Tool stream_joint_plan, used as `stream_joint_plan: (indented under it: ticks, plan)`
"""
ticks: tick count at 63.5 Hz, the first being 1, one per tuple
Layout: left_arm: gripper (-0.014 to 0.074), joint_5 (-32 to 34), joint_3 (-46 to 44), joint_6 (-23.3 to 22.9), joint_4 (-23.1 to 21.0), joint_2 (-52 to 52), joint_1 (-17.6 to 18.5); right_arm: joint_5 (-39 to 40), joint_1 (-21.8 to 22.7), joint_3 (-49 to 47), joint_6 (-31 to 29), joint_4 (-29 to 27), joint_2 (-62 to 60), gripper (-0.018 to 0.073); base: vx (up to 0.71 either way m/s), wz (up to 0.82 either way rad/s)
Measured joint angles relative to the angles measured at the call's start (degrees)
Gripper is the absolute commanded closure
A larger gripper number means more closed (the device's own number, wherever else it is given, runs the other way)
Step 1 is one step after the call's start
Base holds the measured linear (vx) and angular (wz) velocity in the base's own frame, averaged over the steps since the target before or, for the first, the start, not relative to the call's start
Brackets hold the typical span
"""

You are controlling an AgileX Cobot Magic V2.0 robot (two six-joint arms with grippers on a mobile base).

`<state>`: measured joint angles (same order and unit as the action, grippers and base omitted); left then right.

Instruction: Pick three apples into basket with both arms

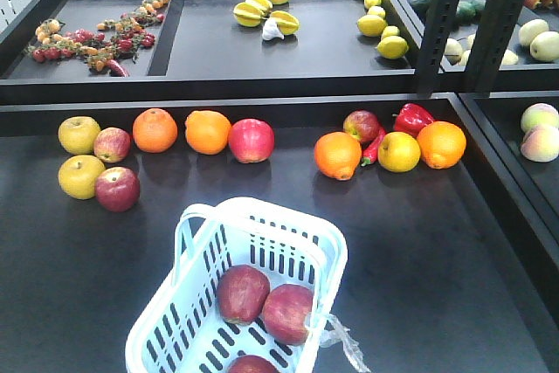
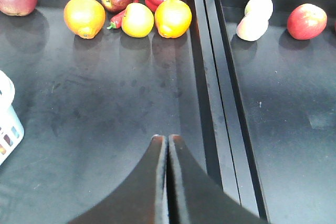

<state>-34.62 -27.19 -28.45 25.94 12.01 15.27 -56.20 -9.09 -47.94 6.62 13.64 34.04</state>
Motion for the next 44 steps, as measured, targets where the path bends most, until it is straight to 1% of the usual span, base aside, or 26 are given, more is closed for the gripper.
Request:
stream_joint_plan:
  ticks: [7, 15, 23, 26, 31, 35, 44]
  plan:
    - [0.0604, 3.0, 5.1, 6.8, -6.1, -4.1, -4.5, 0.0, 0.0, 0.0, 0.0, 0.0, 0.0, 0.0568, 0.0, 0.0]
    - [0.0604, 6.2, 10.1, 16.2, -15.4, -8.5, -10.3, 0.0, 0.0, 0.0, 0.0, 0.0, 0.0, 0.0568, 0.0, 0.0]
    - [0.0604, 10.9, 15.0, 25.6, -24.6, -12.0, -15.0, 0.0, 0.0, 0.0, 0.0, 0.0, 0.0, 0.0568, 0.0, 0.0]
    - [0.0604, 12.9, 16.7, 27.5, -27.3, -12.5, -16.3, 0.0, 0.0, 0.0, 0.0, 0.0, 0.0, 0.0568, 0.0, 0.0]
    - [0.0603, 15.1, 19.3, 28.8, -29.8, -12.8, -18.0, 0.0, 0.0, 0.0, 0.0, 0.0, 0.0, 0.0568, 0.0, 0.0]
    - [0.0603, 16.5, 21.4, 29.1, -30.3, -12.8, -18.7, 0.0, 0.0, 0.0, 0.0, 0.0, 0.0, 0.0568, 0.0, 0.0]
    - [0.0603, 18.8, 24.9, 29.3, -30.4, -12.8, -18.9, 0.0, 0.0, 0.0, 0.0, 0.0, 0.0, 0.0568, 0.0, 0.0]
